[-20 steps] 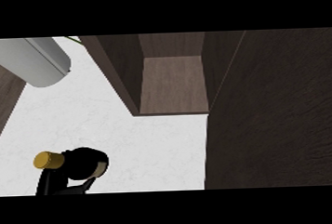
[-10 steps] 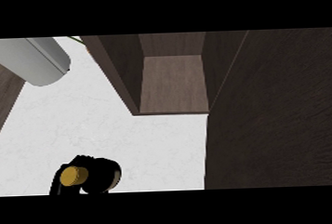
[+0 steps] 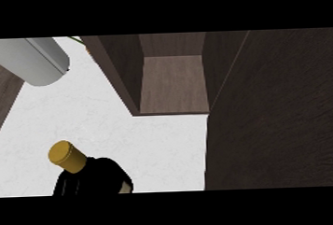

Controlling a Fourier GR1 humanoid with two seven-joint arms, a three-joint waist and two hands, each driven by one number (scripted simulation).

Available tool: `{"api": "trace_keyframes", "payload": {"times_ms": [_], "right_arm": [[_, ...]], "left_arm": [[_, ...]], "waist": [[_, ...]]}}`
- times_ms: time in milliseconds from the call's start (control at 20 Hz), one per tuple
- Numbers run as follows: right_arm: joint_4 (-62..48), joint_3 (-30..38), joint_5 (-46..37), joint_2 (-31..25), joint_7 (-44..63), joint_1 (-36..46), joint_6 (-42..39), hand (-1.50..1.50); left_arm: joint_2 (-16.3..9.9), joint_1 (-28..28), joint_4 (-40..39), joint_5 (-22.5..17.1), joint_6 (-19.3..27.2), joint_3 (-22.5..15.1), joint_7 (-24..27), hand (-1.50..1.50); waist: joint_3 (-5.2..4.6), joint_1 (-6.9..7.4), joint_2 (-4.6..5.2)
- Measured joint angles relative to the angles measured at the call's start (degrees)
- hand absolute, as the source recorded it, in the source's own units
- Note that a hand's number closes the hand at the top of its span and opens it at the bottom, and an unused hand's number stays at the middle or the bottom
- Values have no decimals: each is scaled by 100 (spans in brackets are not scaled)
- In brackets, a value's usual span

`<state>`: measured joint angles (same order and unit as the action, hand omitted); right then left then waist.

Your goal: Pick up the wine, place it into the cabinet and close the cabinet

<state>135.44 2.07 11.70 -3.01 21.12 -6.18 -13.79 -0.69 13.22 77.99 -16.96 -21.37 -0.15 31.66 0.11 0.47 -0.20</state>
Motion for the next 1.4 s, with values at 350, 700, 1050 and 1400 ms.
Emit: {"api": "trace_keyframes", "payload": {"times_ms": [350,700,1050,1400], "right_arm": [[-83,-197,-188,93,-76,-25,-11,-150],[-68,-61,-44,53,36,24,10,-150],[-53,-97,-72,96,-43,-72,-34,-150],[-166,-191,-255,158,-191,-63,-26,-150]], "left_arm": [[55,-123,1374,-314,1073,-697,-991,150],[64,-690,2056,-510,1934,-941,-1894,150],[67,-1759,1782,-391,3002,-1336,-2088,150],[67,-2803,981,-135,3885,-1633,-1969,150]], "waist": [[-6,-35,11],[-10,-51,14],[-10,-74,17],[-11,-88,21]]}}
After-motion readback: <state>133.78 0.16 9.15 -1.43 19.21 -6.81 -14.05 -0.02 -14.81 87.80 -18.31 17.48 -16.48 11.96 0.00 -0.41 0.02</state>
